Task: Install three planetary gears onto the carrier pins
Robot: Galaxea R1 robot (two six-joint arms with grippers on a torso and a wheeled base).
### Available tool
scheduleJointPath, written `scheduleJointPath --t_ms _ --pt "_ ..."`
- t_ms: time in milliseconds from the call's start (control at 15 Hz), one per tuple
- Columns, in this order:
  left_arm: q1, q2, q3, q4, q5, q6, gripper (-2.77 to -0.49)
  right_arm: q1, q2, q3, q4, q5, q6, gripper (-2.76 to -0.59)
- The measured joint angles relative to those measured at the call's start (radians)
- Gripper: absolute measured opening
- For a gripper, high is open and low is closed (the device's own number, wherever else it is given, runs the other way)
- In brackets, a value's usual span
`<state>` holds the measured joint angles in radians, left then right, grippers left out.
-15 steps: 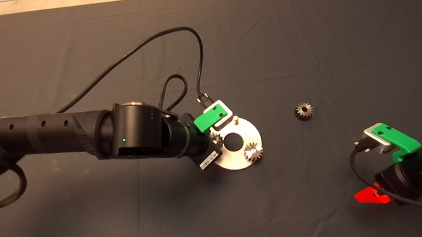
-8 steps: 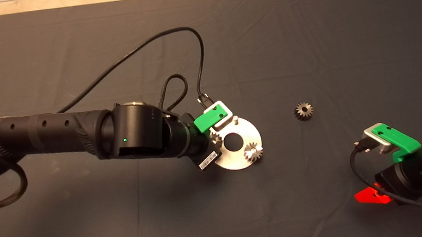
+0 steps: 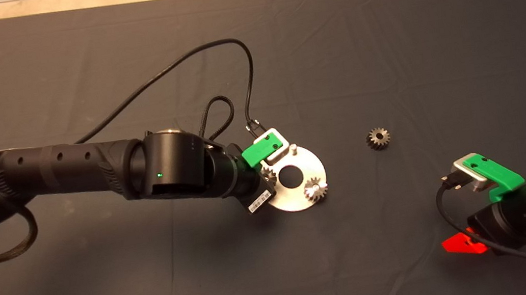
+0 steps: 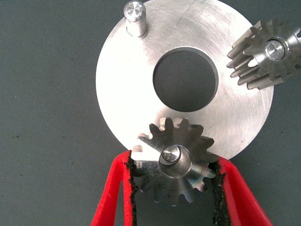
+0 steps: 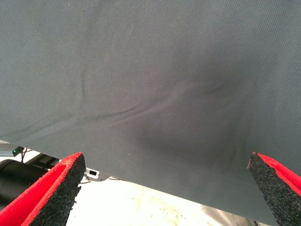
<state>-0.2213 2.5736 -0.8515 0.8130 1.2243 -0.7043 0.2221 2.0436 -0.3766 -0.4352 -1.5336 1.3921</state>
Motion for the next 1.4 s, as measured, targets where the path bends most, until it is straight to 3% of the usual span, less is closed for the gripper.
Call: scheduleJointPath --t_ms 400,1400 --pt "0.013 0.0 -0.018 0.0 -0.011 0.012 -2.56 0.0 0.0 0.0 0.0 0.0 0.0 -0.76" --pt "0.013 0.0 -0.02 0.0 -0.011 0.013 -2.56 0.0 0.0 0.0 0.0 0.0 0.0 -0.76"
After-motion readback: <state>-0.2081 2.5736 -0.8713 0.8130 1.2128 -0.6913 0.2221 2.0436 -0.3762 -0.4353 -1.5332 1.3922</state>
